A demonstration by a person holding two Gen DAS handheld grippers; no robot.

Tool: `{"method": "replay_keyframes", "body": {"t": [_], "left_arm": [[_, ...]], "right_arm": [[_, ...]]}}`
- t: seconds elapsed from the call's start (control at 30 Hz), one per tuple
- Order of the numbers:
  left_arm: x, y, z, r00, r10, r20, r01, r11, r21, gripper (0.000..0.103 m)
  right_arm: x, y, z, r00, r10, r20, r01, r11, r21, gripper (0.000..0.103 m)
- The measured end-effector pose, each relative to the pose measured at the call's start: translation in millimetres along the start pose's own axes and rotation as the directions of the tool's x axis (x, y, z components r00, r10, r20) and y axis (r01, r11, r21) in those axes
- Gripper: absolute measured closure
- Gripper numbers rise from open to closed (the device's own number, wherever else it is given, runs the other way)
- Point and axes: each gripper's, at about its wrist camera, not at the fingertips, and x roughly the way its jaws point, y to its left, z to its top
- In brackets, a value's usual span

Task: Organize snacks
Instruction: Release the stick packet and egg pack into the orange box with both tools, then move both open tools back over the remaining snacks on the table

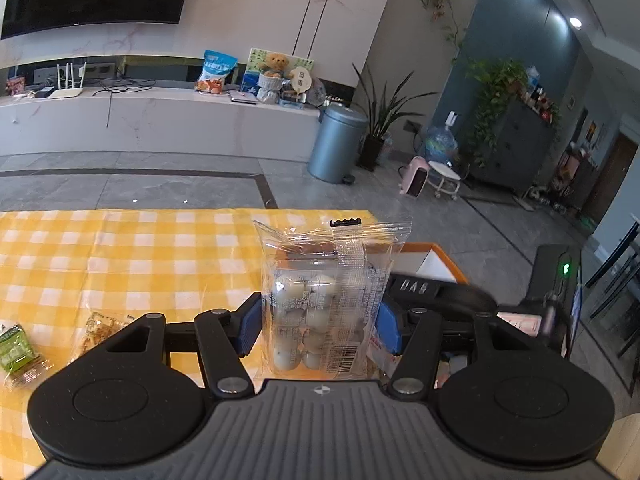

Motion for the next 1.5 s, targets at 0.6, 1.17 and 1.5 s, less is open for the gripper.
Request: {"method": "replay_keyframes", "body": {"t": [0.6, 1.17, 1.5], "left_arm": [[6.4, -37.8, 18.3, 1.0, 0.005, 0.008, -0.005, 1.0, -0.015, 0.036], [114.4, -81.0, 5.3, 0.967, 0.177, -0.184, -0.15, 0.978, 0.148, 0.035], [106.1, -90.4, -5.6, 0.967, 0.227, -0.112, -0.2, 0.957, 0.211, 0.009]], "right_arm": [[-97.4, -18.2, -2.4, 0.977, -0.049, 0.207, 0.067, 0.994, -0.082, 0.024], [-102.2, -53.9, 5.9, 0.987, -0.077, 0.144, 0.079, 0.997, -0.01, 0.027], [-103.6, -52.4, 4.3, 0.985, -0.09, 0.144, 0.092, 0.996, -0.011, 0.027]]}}
